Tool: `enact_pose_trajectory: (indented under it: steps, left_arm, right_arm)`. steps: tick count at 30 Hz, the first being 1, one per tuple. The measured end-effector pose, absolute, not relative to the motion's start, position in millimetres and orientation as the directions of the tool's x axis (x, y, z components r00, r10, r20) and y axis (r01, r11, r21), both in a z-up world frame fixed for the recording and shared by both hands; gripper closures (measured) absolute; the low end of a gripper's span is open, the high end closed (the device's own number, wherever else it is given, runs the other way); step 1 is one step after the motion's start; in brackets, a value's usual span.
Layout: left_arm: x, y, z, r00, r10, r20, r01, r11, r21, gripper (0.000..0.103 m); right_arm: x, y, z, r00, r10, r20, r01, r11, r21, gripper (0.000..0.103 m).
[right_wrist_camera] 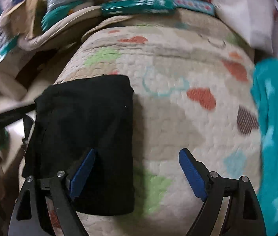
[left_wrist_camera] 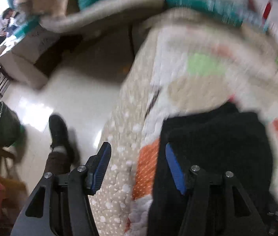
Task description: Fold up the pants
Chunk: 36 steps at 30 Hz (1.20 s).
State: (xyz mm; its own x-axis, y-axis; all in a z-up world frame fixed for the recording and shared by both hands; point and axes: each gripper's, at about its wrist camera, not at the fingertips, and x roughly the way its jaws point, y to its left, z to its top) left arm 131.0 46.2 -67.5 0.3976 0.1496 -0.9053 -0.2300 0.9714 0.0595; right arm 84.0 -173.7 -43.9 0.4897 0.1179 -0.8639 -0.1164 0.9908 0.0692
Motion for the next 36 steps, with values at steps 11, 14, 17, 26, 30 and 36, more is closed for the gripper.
enact_pose_trajectory:
  steps: [11, 14, 17, 26, 30, 36]
  left_arm:
    - [52.4, 68.8, -7.8, 0.584, 0.113, -0.804, -0.283, 0.957, -0.070, 0.046]
    - [9.7, 49.4, 24.0, 0.715, 0.180, -0.676, -0.275, 0.961, -0.036, 0.028]
    - [-35.1, 31.0, 49.9, 0.838, 0.208, -0.504, -0.266, 0.963, -0.045, 0.005]
    - [-55.9, 3.0, 58.0, 0.846, 0.092, -0.525, -0.132, 0.991, -0.038, 0.000]
    - [-57.7, -1.6, 50.1, 0.801, 0.142, -0.582, -0.179, 0.984, -0.008, 0.000]
    - [-63.2, -9.8, 43.3, 0.781, 0.178, -0.599, -0.181, 0.982, 0.056, 0.000]
  right_arm:
    - [61.3, -188.1, -16.7, 0.571, 0.211, -0.793, -0.144, 0.977, 0.156, 0.010]
    - [50.5, -185.2, -10.2, 0.598, 0.206, -0.775, -0.149, 0.978, 0.145, 0.010]
    - [37.0, -181.3, -0.4, 0.640, 0.202, -0.741, -0.163, 0.979, 0.126, 0.010]
    - [13.5, -174.4, 14.3, 0.706, 0.165, -0.689, -0.176, 0.983, 0.055, 0.010]
    - [11.3, -178.0, 12.8, 0.701, 0.162, -0.695, -0.164, 0.984, 0.063, 0.010]
    - [7.4, -175.7, 11.8, 0.696, 0.162, -0.700, -0.170, 0.984, 0.060, 0.010]
